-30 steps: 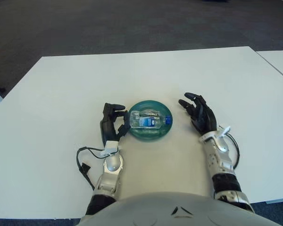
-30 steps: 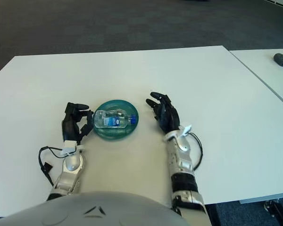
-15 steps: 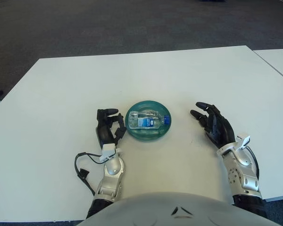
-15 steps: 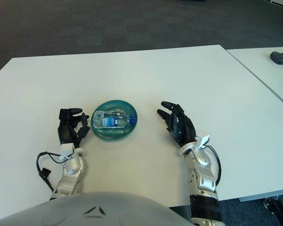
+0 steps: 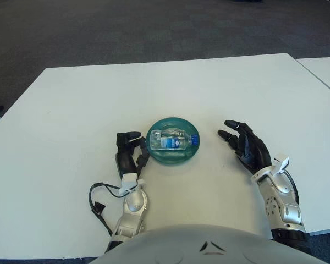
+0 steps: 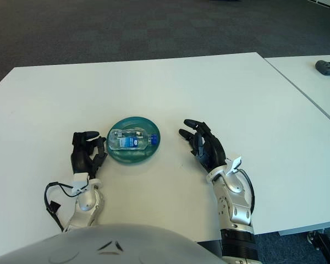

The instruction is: Put the bottle into the plate.

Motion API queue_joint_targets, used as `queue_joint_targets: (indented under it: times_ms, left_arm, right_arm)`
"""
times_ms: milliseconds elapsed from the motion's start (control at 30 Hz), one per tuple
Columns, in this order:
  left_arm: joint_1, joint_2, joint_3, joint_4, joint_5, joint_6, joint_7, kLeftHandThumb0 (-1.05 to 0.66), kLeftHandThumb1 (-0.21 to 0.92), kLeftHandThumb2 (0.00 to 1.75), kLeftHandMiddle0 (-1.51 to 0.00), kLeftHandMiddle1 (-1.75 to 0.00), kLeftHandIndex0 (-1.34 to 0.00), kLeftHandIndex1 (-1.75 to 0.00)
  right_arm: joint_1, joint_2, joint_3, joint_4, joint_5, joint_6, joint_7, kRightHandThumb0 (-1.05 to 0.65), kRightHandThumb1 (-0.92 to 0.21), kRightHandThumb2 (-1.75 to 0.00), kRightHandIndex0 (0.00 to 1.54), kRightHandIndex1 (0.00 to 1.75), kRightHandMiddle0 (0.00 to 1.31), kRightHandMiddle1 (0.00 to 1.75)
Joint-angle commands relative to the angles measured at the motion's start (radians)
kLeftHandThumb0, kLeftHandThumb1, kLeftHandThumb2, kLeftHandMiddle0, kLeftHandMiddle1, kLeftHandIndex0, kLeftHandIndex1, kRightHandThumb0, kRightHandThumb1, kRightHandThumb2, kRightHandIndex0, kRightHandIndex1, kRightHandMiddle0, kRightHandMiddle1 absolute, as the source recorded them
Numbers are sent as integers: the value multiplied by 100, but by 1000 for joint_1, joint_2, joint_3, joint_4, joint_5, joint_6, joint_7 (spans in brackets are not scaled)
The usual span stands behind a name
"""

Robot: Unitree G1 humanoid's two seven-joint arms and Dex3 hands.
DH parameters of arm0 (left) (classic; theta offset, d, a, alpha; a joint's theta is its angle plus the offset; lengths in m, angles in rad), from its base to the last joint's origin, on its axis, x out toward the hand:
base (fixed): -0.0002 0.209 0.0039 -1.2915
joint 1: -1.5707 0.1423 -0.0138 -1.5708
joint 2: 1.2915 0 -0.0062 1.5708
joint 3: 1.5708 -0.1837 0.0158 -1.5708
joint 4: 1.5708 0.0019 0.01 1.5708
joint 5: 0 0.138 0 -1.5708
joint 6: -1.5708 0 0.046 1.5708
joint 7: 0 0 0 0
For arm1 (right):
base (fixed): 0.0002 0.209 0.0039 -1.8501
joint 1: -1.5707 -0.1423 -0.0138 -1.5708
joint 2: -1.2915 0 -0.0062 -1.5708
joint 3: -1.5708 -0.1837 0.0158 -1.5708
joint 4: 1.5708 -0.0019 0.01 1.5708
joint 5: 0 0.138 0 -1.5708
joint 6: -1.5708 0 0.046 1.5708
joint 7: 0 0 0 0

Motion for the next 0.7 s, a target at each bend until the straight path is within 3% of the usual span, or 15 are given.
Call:
queue_joint_targets:
  times_ms: [0, 233, 467, 667]
  left_arm:
    - [115, -125, -34, -3, -19, 125, 7, -35, 92, 48, -51, -109, -24, -171]
    - [126, -120, -41, -80, -49, 245, -17, -35, 92, 49, -49, -111, -22, -172]
    - [98, -112, -20, -104, -109, 361, -59, -35, 92, 53, -46, -96, -19, -174]
    - [106, -108, -14, -168, -161, 438, -85, -35, 92, 53, -43, -90, -18, -175]
  right_arm:
    - [25, -9, -3, 14, 3, 39, -4, -57, -79, -79, 44, 63, 20, 99]
    - [22, -12, -4, 11, 3, 45, -3, -57, -79, -79, 44, 63, 20, 99]
    - [8, -37, 1, 8, 2, 59, 21, -58, -75, -79, 46, 69, 27, 105]
    - [-27, -71, -1, 35, -6, 82, 40, -53, -71, -91, 46, 71, 32, 107]
